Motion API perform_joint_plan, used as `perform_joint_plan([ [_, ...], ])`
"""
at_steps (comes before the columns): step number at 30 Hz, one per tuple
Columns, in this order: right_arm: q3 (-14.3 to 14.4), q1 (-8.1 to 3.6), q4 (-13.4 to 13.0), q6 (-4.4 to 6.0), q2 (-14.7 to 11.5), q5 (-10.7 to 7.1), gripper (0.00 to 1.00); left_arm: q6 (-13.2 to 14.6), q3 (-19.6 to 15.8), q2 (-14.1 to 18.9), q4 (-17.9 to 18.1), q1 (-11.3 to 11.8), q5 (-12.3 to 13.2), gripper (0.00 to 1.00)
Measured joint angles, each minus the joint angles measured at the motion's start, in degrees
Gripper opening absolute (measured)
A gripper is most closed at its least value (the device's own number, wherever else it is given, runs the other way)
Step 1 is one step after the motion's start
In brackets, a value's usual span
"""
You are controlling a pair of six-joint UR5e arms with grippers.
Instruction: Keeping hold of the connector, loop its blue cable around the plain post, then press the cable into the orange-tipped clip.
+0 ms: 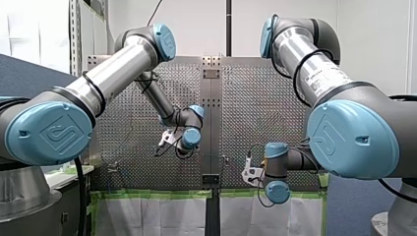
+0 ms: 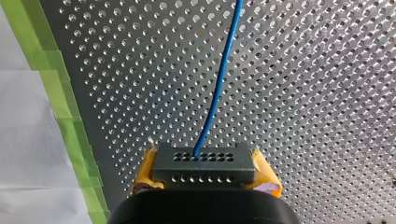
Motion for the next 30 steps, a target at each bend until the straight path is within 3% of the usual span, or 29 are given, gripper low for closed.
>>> perform_joint_plan([
  [9, 0.0, 0.00, 0.0, -0.02, 0.0, -0.09, 0.00, -0.3, 0.7, -1.9, -0.8, -0.5, 0.3, 1.00],
  [17, 0.0, -0.01, 0.2, -0.03, 0.0, -0.30, 0.00, -3.9, 1.5, -5.6, -0.5, -2.2, 3.4, 1.00],
  [25, 0.0, -0.14, 0.7, -0.05, 0.0, -0.55, 0.00, -6.6, 1.4, -7.5, -1.4, -2.8, 3.9, 1.00],
  [30, -0.1, -0.36, 0.9, -0.29, 0.0, -1.91, 0.00, -8.6, 1.3, -8.1, -0.7, -3.6, 4.2, 1.00],
])
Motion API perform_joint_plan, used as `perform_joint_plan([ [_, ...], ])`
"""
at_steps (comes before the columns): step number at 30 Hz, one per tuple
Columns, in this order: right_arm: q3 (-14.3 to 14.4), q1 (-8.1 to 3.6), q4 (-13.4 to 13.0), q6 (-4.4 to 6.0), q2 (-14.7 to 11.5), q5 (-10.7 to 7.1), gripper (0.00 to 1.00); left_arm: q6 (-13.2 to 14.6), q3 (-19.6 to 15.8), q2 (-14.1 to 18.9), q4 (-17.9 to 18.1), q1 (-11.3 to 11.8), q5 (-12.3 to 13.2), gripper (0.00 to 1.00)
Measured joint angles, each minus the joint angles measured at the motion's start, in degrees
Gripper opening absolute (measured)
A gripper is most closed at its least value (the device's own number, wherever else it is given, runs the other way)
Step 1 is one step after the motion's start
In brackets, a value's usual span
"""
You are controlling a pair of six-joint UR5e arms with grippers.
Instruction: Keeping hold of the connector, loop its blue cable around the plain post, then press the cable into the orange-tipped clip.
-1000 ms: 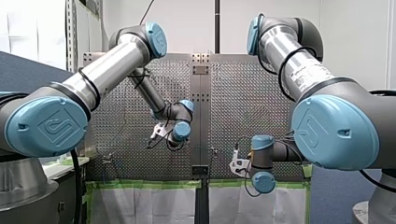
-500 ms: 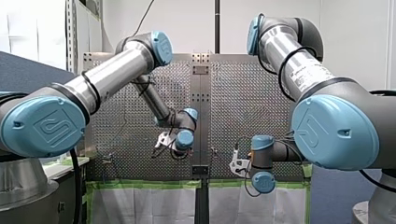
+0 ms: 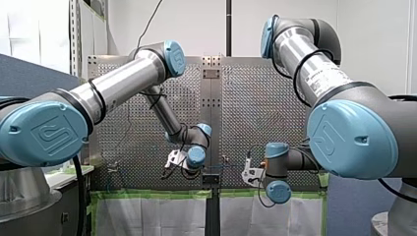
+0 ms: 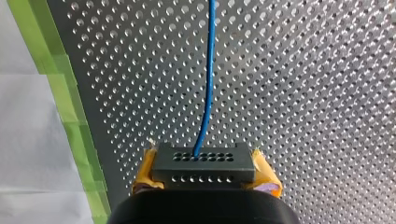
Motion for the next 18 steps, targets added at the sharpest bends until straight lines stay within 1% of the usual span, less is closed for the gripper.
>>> perform_joint_plan([
  [3, -0.4, -0.04, 0.7, -1.09, 0.0, -0.58, 0.00, -1.7, 0.0, -0.1, 1.1, -0.4, 1.1, 1.00],
  [7, -1.7, -0.07, 2.6, -2.88, 0.0, -1.14, 0.00, -4.2, 0.0, -0.1, 2.0, -0.7, 3.5, 1.00],
  [9, -2.5, -0.08, 3.6, -3.47, 0.0, -1.67, 0.00, -5.3, 0.0, -0.1, 2.2, -0.7, 4.6, 1.00],
  [10, -3.1, -0.09, 4.3, -3.76, 0.0, -2.21, 0.00, -5.9, 0.0, -0.1, 2.3, -0.8, 5.2, 1.00],
  [13, -4.3, -0.17, 6.1, -4.01, 0.0, -3.81, 0.00, -7.5, 0.0, -0.1, 2.4, -0.8, 6.8, 1.00],
  [18, -5.3, -0.58, 9.0, -3.87, 0.0, -6.27, 0.00, -10.0, 0.0, -0.1, 2.4, -0.7, 9.2, 1.00],
])
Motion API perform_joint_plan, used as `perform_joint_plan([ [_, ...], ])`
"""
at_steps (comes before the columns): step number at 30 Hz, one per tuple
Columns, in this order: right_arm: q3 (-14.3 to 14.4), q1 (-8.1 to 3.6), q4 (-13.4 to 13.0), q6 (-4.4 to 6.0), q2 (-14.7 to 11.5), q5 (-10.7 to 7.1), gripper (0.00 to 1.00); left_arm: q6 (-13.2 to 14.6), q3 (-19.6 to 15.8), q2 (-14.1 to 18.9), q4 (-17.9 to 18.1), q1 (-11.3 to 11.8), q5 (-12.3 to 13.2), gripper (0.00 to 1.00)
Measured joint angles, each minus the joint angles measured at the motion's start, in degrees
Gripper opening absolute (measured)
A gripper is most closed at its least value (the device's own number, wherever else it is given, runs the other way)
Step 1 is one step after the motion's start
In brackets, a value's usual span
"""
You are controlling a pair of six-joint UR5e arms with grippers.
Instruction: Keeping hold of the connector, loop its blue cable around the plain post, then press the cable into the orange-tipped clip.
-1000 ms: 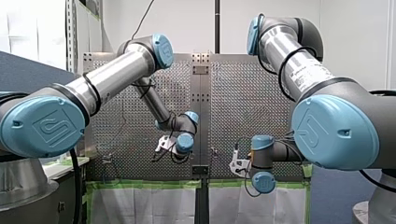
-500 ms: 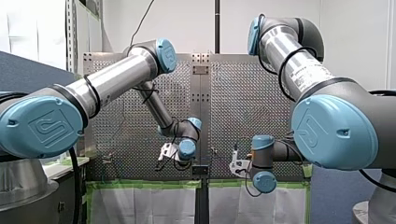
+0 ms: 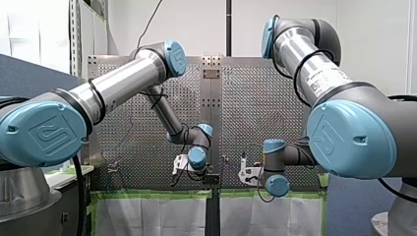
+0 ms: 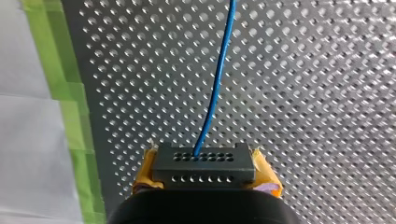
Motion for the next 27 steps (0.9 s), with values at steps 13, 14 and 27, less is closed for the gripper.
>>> perform_joint_plan([
  [13, -1.4, -1.47, 6.7, 0.80, 0.0, -3.38, 0.00, -7.3, 0.0, 0.0, 0.4, 0.6, -1.6, 1.00],
  [14, -1.4, -1.58, 6.8, 0.81, 0.0, -3.48, 0.00, -7.8, 0.0, 0.0, 0.6, 0.6, -1.8, 1.00],
  [27, -1.7, -2.54, 7.7, 1.50, 0.0, -6.38, 0.00, -15.0, 0.0, 0.0, 4.8, 0.4, -6.3, 1.00],
])
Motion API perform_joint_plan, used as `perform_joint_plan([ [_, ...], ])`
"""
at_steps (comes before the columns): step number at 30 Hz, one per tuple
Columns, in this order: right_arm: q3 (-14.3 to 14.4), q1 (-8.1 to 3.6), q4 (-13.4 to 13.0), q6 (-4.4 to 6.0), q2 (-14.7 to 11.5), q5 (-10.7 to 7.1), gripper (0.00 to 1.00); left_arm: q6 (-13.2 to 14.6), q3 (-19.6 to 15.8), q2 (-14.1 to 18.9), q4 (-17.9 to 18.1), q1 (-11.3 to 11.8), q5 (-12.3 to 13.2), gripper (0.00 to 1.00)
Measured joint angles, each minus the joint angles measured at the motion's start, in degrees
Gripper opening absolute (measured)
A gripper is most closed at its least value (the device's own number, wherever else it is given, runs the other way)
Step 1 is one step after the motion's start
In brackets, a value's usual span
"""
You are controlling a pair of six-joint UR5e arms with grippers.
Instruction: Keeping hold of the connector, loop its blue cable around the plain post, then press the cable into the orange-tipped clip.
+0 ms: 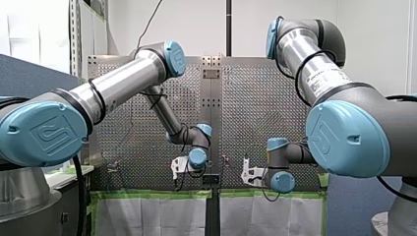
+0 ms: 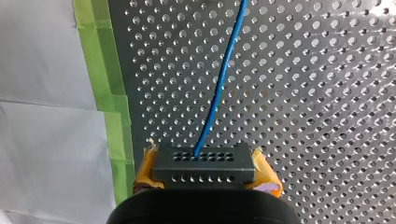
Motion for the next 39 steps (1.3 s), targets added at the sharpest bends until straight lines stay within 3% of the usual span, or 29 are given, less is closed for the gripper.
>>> perform_joint_plan([
  [9, -0.1, -0.05, 0.4, 0.02, 0.0, -0.19, 0.00, -0.7, -0.8, 0.0, 1.2, 0.2, -0.5, 1.00],
  [20, -0.1, -0.04, 0.8, -0.22, 0.0, -0.20, 0.00, 0.9, -3.8, 0.0, 6.1, 0.1, 3.9, 1.00],
  [22, -0.1, -0.03, 0.8, -0.23, 0.0, -0.21, 0.00, 1.8, -3.8, 0.0, 7.2, -0.1, 4.4, 0.91],
  [23, -0.2, -0.03, 0.8, -0.23, 0.0, -0.22, 0.00, 2.1, -3.8, 0.0, 7.6, -0.1, 4.5, 0.91],
  [24, -0.2, -0.03, 0.8, -0.23, 0.0, -0.25, 0.00, 2.5, -3.8, 0.0, 8.1, -0.2, 4.4, 0.76],
  [25, -0.2, -0.03, 0.8, -0.23, 0.0, -0.30, 0.00, 2.9, -3.8, 0.0, 8.7, -0.2, 4.3, 0.69],
  [26, -0.3, -0.03, 0.8, -0.23, 0.0, -0.34, 0.00, 3.3, -3.8, 0.0, 9.0, -0.2, 4.1, 0.69],
  [27, -0.3, -0.04, 0.8, -0.24, 0.0, -0.38, 0.00, 3.5, -3.9, 0.0, 9.3, -0.2, 3.9, 0.53],
  [28, -0.3, -0.04, 0.8, -0.25, 0.0, -0.41, 0.00, 3.8, -3.9, 0.0, 9.5, -0.2, 3.5, 0.45],
  [29, -0.4, -0.04, 0.8, -0.26, 0.0, -0.43, 0.00, 3.9, -3.9, 0.0, 9.6, -0.1, 3.2, 0.45],
  [31, -0.5, -0.05, 0.8, -0.29, 0.0, -0.51, 0.00, 4.3, -3.9, 0.0, 9.7, 0.1, 2.3, 0.25],
  [32, -0.5, -0.05, 0.8, -0.30, 0.0, -0.54, 0.00, 4.5, -3.9, 0.0, 9.7, 0.1, 1.9, 0.25],
  [34, -0.5, -0.05, 0.8, -0.31, 0.0, -0.60, 0.00, 5.1, -3.9, 0.0, 9.7, 0.2, 0.9, 0.13],
  [38, -0.5, -0.05, 0.8, -0.32, 0.0, -0.63, 0.00, 6.0, -3.9, 0.0, 9.7, 0.1, -1.0, 0.07],
  [39, -0.5, -0.06, 0.8, -0.32, 0.0, -0.63, 0.00, 6.3, -3.9, 0.0, 9.7, 0.0, -1.3, 0.00],
])
